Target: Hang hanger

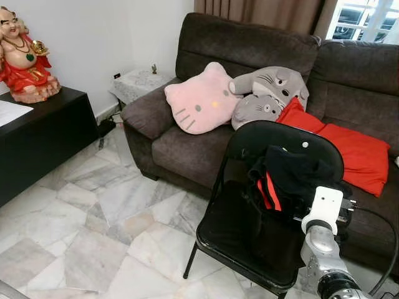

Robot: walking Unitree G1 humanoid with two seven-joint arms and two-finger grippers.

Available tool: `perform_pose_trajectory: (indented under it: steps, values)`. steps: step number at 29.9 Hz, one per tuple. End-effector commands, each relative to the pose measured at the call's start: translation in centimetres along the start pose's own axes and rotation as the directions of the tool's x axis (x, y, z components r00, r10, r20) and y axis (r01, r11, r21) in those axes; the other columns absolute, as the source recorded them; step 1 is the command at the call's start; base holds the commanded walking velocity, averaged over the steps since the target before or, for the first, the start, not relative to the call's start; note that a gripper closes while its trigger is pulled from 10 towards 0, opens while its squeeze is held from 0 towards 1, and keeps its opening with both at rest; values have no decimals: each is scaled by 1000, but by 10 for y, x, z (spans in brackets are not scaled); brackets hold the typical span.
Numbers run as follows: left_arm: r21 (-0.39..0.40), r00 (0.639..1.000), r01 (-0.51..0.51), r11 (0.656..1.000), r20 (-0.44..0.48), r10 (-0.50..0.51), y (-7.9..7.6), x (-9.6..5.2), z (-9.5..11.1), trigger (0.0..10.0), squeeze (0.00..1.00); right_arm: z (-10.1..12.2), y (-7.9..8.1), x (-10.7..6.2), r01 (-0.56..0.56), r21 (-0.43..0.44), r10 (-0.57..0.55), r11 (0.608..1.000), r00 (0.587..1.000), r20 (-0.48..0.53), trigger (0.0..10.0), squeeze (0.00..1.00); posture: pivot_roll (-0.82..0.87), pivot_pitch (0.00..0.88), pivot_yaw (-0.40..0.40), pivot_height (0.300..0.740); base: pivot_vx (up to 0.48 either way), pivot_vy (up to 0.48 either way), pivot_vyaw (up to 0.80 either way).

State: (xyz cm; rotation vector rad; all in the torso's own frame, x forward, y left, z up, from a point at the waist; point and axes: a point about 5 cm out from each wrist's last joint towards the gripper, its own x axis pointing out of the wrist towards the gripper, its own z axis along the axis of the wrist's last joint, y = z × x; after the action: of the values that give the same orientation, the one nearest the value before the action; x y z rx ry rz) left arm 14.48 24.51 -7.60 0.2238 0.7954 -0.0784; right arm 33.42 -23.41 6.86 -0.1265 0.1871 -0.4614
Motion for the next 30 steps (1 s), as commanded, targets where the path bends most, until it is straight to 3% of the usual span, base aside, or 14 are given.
perform_pose_trajectory:
  steps: [1, 2, 5, 13, 14, 17, 20, 25, 27, 30]
  values:
    - [7, 1000, 2, 1000, -16, -2, 0, 0, -2, 10000, 0, 12, -4, 2, 37, -50, -32, 998, 995, 94, 10000, 0, 47, 0, 10, 740, 0, 0, 0]
    - [6, 1000, 1, 1000, -15, -1, 0, 0, -2, 10000, 0, 18, -7, 1, 90, -94, -74, 991, 984, 162, 10000, 0, 48, 0, 10, 740, 0, 0, 0]
    - [5, 1000, 1, 1000, -15, -1, 0, 0, -2, 10000, 0, 20, -9, 1, 116, -108, -94, 987, 978, 186, 10000, 0, 45, 0, 10, 740, 0, 0, 0]
    - [6, 1000, 8, 1000, -13, -8, -3, 1, 0, 10000, 0, 0, -6, 1, 66, -98, -66, 993, 998, 6, 10000, 0, 45, 0, 9, 740, 0, 0, 0]
    - [5, 1000, 9, 1000, -12, -8, -3, 1, 0, 10000, 0, -8, -4, 1, 39, -105, -47, 994, 996, -71, 10000, 0, 43, 0, 11, 740, 0, 0, 0]
    - [5, 1000, 9, 1000, -13, -9, -3, 1, 0, 10000, 0, -7, -4, 2, 41, -96, -50, 995, 995, -87, 10000, 0, 46, 0, 9, 740, 0, 0, 0]
    - [4, 1000, 9, 1000, -14, -9, -3, 1, 0, 10000, 0, 9, -3, 7, 39, -126, -40, 991, 999, -6, 10000, 0, 46, 0, 9, 740, 0, 0, 0]
    - [0, 1000, 7, 1000, -14, -7, -4, 1, 0, 10000, 0, 42, 0, 12, 84, -321, -6, 943, 971, 239, 10000, 0, 48, 0, 7, 740, 0, 0, 0]
    - [0, 1000, 7, 1000, -14, -7, -4, 1, 0, 10000, 0, 44, 3, 12, 65, -361, 27, 930, 969, 245, 10000, 0, 48, 0, 9, 740, 0, 0, 0]
    - [1, 1000, 8, 1000, -15, -8, -4, 1, 0, 10000, 0, 38, 8, 12, -12, -354, 78, 935, 982, 173, 10000, 0, 47, 0, 10, 740, 0, 0, 0]
